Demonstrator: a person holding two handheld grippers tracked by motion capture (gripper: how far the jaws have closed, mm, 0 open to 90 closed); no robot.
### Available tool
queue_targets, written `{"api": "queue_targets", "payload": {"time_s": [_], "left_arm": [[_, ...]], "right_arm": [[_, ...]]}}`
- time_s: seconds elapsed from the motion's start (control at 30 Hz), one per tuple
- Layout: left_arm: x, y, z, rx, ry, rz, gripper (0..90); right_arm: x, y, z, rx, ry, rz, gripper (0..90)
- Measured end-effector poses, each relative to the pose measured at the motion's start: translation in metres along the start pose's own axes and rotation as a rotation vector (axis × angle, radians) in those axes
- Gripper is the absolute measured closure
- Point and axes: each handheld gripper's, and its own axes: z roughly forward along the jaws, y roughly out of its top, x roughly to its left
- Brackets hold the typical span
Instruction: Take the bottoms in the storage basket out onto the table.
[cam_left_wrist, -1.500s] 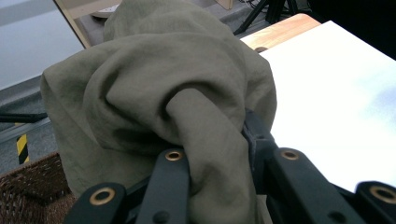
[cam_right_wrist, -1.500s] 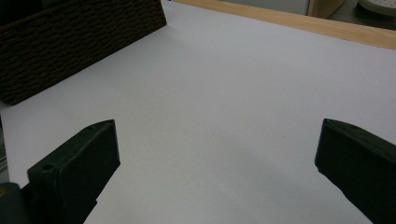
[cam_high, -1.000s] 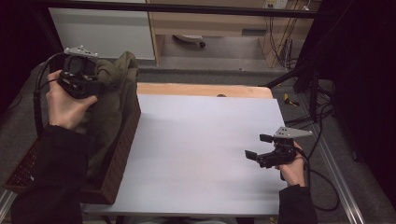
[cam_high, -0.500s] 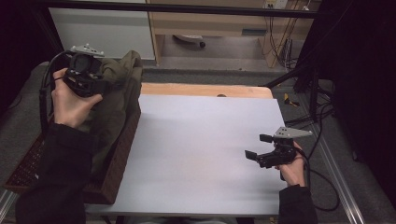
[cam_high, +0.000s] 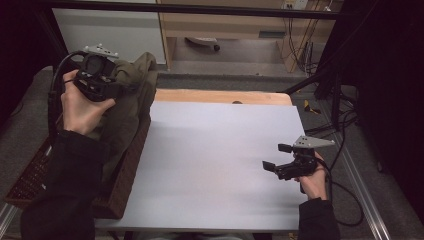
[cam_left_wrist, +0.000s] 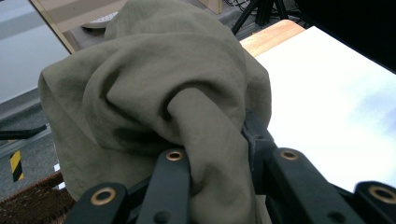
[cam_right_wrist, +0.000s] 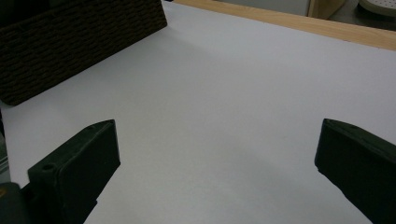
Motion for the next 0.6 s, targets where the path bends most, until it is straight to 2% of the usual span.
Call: {"api": "queue_targets", "payload": {"time_s": [0.03, 0.6], "left_arm": [[-0.002, 0.000, 0.000, 0.002, -0.009, -0.013, 75.7], [-0.013, 0.014, 0.000, -0.007, -0.013, 0.015, 75.9]], "right_arm": [[0.000, 0.000, 0.000, 0.001, 0.001, 0.000, 0.6], [0.000, 0.000, 0.000, -0.003, 0.004, 0.000, 0.6]]}}
